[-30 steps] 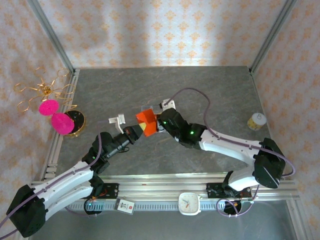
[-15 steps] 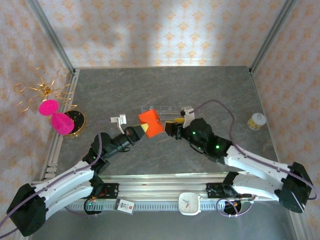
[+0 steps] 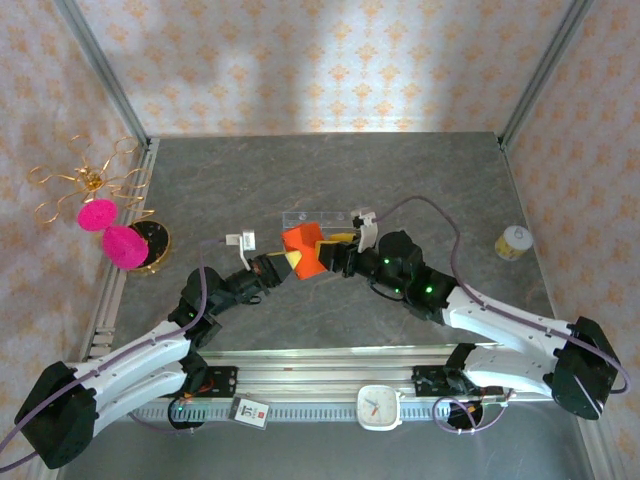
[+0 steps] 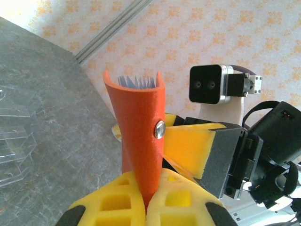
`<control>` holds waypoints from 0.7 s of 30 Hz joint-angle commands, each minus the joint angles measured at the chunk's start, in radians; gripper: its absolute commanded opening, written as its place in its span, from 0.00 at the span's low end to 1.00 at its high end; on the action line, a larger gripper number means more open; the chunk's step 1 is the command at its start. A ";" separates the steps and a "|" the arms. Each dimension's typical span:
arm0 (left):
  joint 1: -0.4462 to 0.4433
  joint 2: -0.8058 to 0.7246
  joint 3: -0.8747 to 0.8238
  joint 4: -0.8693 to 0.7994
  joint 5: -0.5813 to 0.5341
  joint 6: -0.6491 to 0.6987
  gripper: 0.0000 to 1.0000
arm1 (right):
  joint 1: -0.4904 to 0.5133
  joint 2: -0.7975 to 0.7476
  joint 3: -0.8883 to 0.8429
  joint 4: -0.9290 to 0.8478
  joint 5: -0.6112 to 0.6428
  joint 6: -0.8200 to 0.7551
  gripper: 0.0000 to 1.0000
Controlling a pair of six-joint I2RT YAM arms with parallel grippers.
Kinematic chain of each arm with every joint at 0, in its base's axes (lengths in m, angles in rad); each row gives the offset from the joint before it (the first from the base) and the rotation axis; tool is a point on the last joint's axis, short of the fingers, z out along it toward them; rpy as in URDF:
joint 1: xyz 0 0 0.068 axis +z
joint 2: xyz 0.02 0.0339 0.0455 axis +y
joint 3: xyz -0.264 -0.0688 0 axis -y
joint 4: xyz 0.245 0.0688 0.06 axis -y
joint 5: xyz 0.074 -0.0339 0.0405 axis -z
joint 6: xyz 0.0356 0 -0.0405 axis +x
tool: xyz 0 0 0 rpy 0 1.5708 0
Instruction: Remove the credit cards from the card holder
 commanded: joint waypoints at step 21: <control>-0.002 -0.004 -0.026 0.163 0.054 -0.028 0.00 | -0.037 0.002 -0.034 0.067 -0.146 0.050 0.11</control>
